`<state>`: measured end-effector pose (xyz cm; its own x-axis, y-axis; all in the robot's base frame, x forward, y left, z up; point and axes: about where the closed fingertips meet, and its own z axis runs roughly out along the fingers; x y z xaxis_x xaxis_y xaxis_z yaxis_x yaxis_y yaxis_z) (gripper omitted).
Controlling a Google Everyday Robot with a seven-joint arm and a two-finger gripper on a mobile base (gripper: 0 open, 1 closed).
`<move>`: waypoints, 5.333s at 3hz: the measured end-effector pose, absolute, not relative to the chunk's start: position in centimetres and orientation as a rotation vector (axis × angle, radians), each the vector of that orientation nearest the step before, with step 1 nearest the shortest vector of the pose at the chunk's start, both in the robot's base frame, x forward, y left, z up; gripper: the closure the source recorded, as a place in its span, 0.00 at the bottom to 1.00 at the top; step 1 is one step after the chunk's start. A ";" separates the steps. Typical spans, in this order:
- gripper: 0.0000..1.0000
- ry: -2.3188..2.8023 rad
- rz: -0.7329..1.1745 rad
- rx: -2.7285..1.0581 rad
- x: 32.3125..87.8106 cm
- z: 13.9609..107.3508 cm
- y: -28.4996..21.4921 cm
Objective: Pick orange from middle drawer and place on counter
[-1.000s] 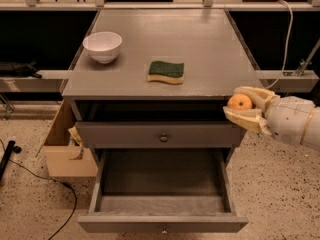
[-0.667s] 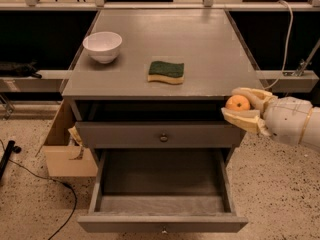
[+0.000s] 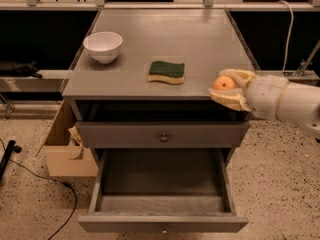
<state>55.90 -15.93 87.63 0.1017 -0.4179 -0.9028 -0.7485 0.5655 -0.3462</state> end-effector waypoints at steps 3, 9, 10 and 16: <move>1.00 1.561 0.281 -0.891 63.0 88.6 -13.0; 1.00 1.610 0.211 -0.810 70.3 87.5 -16.1; 1.00 1.610 0.217 -0.803 70.7 87.2 -15.5; 0.64 1.678 0.228 -0.719 67.7 83.4 -16.3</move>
Offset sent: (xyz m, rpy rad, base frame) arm 0.0544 0.0156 0.0072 -0.0029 0.0022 -0.0941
